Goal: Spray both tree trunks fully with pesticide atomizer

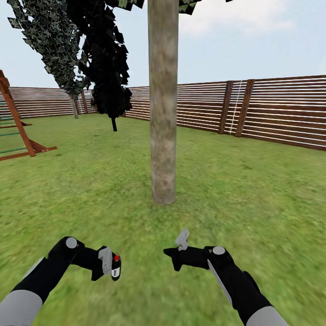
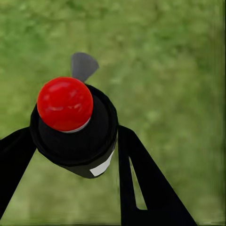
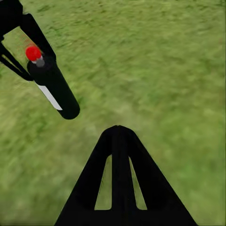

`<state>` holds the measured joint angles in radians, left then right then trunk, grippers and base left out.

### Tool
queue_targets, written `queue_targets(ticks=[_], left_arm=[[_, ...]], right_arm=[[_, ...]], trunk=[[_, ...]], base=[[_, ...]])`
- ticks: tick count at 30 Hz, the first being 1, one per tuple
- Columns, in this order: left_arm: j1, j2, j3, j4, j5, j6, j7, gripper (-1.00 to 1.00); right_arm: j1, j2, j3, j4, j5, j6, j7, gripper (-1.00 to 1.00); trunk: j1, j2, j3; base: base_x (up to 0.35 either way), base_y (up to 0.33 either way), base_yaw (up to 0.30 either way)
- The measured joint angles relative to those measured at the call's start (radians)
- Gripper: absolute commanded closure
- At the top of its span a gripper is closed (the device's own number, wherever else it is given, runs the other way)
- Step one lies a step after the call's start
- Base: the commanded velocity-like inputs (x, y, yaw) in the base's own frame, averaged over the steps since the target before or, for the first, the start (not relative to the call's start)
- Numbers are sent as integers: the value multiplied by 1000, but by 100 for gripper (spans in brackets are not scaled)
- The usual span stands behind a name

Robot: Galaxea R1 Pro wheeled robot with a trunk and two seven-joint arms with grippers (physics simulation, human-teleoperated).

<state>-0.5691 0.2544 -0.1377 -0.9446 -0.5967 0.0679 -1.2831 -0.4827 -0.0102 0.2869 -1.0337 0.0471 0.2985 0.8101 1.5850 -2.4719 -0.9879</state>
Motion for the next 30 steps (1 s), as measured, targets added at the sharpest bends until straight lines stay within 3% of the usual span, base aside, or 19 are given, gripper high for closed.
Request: queue_targets(ticks=[2,6,12,16,23,30], left_arm=[[-4,-8,0,-2,-14,0,-11,100],[-5,-31,0,-3,-21,-1,-19,100],[-18,-64,0,-4,-20,-1,-18,100],[-25,-116,0,-4,-19,-3,-18,100],[-26,-178,0,-4,-20,-6,-16,100],[-26,-188,0,-4,-17,-9,-16,100]], right_arm=[[0,0,6,-20,0,2,2,100],[0,0,8,-46,0,5,74,100],[0,0,9,-70,1,5,88,100],[0,0,10,-71,1,5,88,100],[0,1,10,-72,1,4,89,100],[0,0,10,-72,1,4,89,100]], trunk=[[0,0,0],[0,0,0],[0,0,0],[0,0,0],[0,0,0],[0,0,0]], base=[[0,0,0],[0,0,0],[0,0,0],[0,0,0],[0,0,0],[0,0,0]])
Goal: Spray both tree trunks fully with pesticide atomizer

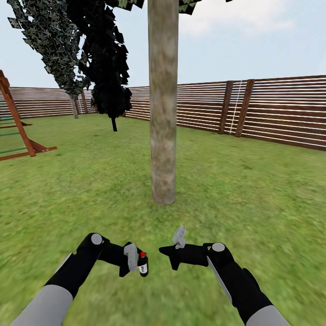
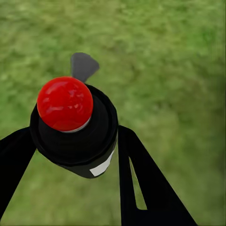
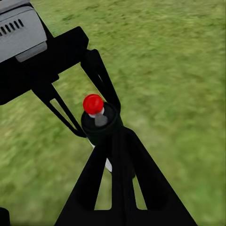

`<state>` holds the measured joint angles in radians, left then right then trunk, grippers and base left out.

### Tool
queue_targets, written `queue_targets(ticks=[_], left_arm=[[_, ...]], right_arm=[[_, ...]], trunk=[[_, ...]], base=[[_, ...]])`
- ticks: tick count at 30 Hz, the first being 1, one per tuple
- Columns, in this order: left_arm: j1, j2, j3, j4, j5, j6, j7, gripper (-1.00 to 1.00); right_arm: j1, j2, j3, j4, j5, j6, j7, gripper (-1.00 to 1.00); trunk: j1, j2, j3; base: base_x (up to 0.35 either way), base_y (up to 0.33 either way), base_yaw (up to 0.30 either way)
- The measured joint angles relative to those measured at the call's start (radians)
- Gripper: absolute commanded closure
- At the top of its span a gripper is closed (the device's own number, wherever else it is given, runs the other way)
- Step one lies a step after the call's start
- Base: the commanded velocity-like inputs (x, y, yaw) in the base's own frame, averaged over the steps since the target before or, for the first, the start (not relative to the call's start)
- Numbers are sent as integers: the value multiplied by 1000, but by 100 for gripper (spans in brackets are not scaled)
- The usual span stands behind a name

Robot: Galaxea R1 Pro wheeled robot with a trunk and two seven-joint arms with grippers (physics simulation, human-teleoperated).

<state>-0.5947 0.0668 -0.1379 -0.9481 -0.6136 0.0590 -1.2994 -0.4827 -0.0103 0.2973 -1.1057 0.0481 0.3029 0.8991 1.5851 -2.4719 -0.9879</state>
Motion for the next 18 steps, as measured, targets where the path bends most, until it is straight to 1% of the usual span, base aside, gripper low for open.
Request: queue_targets(ticks=[6,12,18], left_arm=[[-1,-49,0,0,0,-1,2,100],[-3,-66,-1,0,1,0,7,100],[-3,-70,-2,0,2,-1,7,100]], right_arm=[[0,0,1,0,0,1,0,100],[0,1,2,0,0,2,0,100],[0,2,2,0,0,2,0,100]], trunk=[[0,0,0],[0,0,0],[0,0,0]], base=[[0,0,0],[0,0,0],[0,0,0]])
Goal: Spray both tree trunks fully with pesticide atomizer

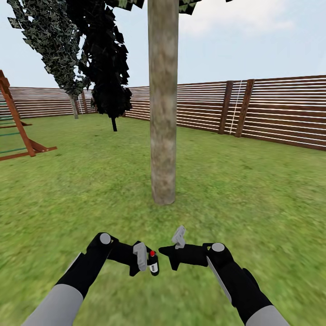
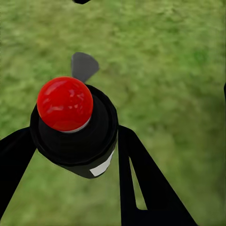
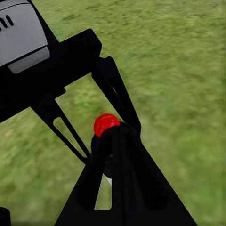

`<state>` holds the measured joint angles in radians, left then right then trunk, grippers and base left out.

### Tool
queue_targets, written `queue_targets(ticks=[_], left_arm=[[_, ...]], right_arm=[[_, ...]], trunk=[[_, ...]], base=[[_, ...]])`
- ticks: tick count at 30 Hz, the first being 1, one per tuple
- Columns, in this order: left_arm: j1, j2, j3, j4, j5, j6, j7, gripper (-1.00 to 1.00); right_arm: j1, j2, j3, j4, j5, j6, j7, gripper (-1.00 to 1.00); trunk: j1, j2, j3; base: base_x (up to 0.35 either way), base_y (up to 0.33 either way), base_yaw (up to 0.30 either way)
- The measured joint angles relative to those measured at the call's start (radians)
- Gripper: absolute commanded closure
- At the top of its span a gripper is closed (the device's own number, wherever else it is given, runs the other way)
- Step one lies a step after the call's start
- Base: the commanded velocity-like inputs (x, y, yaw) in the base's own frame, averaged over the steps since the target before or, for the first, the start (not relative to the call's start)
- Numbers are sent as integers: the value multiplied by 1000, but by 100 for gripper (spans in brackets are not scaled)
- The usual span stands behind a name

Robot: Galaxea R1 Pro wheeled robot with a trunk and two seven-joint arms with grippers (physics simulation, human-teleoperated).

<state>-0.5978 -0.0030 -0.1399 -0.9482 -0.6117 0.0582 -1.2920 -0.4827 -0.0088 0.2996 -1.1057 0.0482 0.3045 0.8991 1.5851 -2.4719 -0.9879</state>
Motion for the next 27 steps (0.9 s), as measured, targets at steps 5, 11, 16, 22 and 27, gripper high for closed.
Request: queue_targets(ticks=[5,11,16,22,27], left_arm=[[-5,-1,0,0,0,0,0,100],[-7,-1,0,0,2,0,0,100],[-7,-1,0,0,3,-1,0,100],[-7,-10,0,0,12,-8,0,100],[-7,-19,0,0,15,-8,0,100]], right_arm=[[0,0,1,0,0,0,0,100],[0,0,1,0,0,0,0,100],[0,0,1,0,0,0,0,100],[0,0,1,0,0,0,0,100],[0,0,1,0,0,0,0,100]], trunk=[[0,0,0],[0,0,0],[0,0,0],[0,0,0],[0,0,0]], base=[[0,0,0],[0,0,0],[0,0,0],[0,0,0],[0,0,0]])
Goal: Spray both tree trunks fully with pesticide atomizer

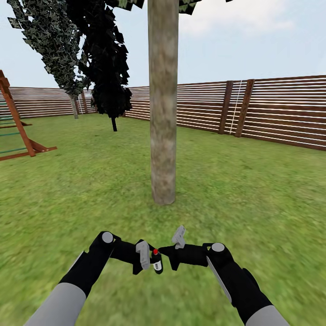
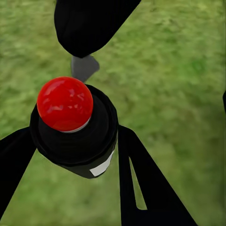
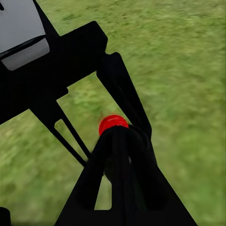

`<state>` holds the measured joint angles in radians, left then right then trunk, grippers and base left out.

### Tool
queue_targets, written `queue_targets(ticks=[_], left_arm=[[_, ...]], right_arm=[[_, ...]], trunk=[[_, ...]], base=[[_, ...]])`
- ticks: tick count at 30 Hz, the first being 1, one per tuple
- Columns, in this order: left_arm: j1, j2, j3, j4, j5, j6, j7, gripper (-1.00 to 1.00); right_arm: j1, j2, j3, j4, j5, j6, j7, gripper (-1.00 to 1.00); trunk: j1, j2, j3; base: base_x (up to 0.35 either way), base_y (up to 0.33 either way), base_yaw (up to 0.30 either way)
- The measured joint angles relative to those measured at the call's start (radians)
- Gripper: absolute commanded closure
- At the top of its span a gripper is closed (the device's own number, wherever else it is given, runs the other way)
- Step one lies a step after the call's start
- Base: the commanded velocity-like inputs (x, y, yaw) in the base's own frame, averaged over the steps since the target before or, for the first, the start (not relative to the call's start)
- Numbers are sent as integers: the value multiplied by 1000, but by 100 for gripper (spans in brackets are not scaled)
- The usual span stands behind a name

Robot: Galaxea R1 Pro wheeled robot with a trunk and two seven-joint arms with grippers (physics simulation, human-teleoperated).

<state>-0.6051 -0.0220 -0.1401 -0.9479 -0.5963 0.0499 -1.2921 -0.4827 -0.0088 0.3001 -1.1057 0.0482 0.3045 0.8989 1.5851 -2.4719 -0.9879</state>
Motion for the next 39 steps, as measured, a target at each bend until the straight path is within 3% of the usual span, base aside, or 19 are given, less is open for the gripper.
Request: queue_targets(ticks=[9,12,14,16,19,20,22,23,24,25,27,28,29,30,31,33,34,36,39], left_arm=[[1,0,0,1,1,0,-1,100],[0,14,1,3,-5,0,-2,100],[-32,70,3,3,-10,3,-4,100],[-70,165,4,5,-11,7,-5,100],[-84,286,6,9,-11,10,-6,100],[-85,311,8,11,-10,10,-5,100],[-86,331,19,13,-9,10,1,100],[-86,332,51,13,-8,11,17,100],[-86,328,109,13,-7,11,49,100],[-85,307,205,13,-5,20,104,100],[-84,285,300,13,-5,44,157,100],[-83,271,379,14,-6,77,212,100],[-81,256,485,14,-7,126,314,100],[-80,238,559,14,-6,159,396,100],[-78,225,598,14,-5,174,450,100],[-75,188,662,16,-5,195,580,100],[-74,176,671,25,-4,198,612,100],[-73,158,683,103,-6,201,684,100],[-73,150,685,231,-2,199,721,100]], right_arm=[[0,0,0,0,0,0,0,100],[0,0,0,0,0,0,0,100],[0,0,0,0,0,0,0,100],[0,0,0,0,0,0,0,100],[0,-1,0,0,0,0,0,100],[0,-1,0,0,0,0,0,100],[0,-1,0,0,0,0,-1,100],[0,-2,-1,1,-1,0,-1,100],[0,-3,-2,1,-2,0,-4,-100],[0,-3,-4,2,-3,0,-7,-100],[0,-5,-7,2,-4,0,-8,-100],[0,-8,-10,3,-5,0,-9,-100],[2,-12,-20,12,-6,0,-17,-100],[4,-15,-53,31,-6,0,-40,-100],[6,-19,-96,54,-6,0,-72,-100],[12,-26,-288,116,-5,-5,-196,-100],[13,-27,-364,126,-5,-8,-233,-100],[14,-28,-571,139,-3,-13,-305,-100],[14,-28,-828,143,-3,-72,-411,-100]], trunk=[[0,0,0],[0,0,0],[0,0,0],[0,0,0],[0,0,0],[0,0,0],[0,0,0],[0,0,0],[0,0,0],[0,0,0],[0,0,0],[0,0,0],[0,0,0],[0,0,0],[0,0,0],[0,0,0],[0,0,0],[0,0,0],[0,0,0]], base=[[0,0,0],[0,0,0],[0,0,0],[0,0,0],[0,0,0],[0,0,0],[0,0,0],[0,0,0],[0,0,0],[0,0,0],[0,0,0],[0,0,0],[0,0,0],[0,0,0],[0,0,0],[0,0,0],[0,0,0],[0,0,0],[0,0,0]])
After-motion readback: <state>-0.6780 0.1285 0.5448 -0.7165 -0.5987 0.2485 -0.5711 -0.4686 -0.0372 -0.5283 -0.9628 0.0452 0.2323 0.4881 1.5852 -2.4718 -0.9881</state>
